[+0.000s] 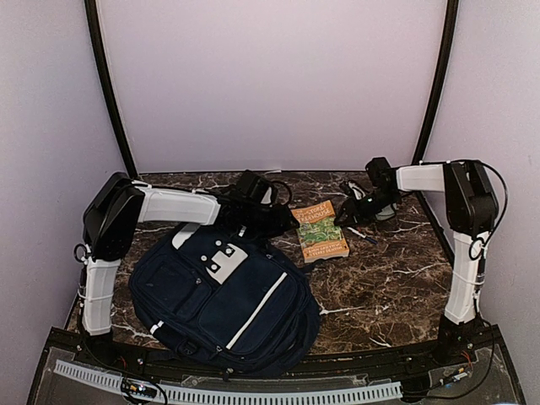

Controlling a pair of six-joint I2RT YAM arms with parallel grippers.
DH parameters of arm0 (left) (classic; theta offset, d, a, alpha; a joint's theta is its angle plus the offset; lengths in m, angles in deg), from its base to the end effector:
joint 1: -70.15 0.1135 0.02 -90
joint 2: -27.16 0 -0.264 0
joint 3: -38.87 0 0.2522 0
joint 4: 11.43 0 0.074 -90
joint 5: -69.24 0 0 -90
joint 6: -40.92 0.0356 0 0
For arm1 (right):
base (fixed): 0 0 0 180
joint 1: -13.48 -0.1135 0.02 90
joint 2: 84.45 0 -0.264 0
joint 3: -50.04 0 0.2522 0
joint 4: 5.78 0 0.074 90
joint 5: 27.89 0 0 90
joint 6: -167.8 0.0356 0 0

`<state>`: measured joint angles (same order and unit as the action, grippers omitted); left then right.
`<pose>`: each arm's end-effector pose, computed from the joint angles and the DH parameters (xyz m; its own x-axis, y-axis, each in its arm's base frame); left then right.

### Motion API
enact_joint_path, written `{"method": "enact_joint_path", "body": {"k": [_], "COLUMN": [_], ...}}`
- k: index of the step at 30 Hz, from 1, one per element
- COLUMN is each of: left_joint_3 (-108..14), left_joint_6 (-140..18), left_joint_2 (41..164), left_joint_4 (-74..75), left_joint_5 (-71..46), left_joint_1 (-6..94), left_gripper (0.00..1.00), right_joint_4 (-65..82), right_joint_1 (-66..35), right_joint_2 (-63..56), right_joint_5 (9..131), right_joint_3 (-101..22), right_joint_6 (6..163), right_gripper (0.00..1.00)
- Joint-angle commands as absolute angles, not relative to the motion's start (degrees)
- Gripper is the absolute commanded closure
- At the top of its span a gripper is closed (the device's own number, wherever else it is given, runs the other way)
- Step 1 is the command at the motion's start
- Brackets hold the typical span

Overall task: Pack the student bag
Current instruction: Pick up the book at the center of the board.

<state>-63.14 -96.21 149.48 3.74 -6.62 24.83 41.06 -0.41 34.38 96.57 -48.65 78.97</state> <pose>0.3356 -0.3517 0.1861 -0.8855 -0.1153 -0.4501 0.2651 0.6701 -0.6933 0.4073 0.1215 0.1628 -0.9017 -0.2056 -0.3803 -0.3944 0.7516 0.5286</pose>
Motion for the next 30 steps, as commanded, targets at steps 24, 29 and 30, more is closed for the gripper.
{"method": "enact_joint_path", "body": {"k": [24,29,30], "left_joint_3": [-74.2,-74.2,-74.1], "left_joint_6": [-110.6,-114.1,-114.7], "left_joint_2": [163.4,165.4,165.7], "left_joint_4": [2.3,-2.0,-3.3], "left_joint_5": [-2.5,0.5,0.9], "left_joint_1": [25.6,25.5,25.4], "left_gripper": [0.38,0.38,0.39], "right_joint_4": [43.5,45.0,45.3], "right_joint_1": [-1.6,-1.9,-2.1], "right_joint_2": [44.0,46.0,46.6], "right_joint_5": [85.5,85.5,85.9], "right_joint_3": [-46.4,-46.3,-46.0], "right_joint_6": [81.2,80.5,80.3], "right_gripper": [1.00,1.00,1.00]}}
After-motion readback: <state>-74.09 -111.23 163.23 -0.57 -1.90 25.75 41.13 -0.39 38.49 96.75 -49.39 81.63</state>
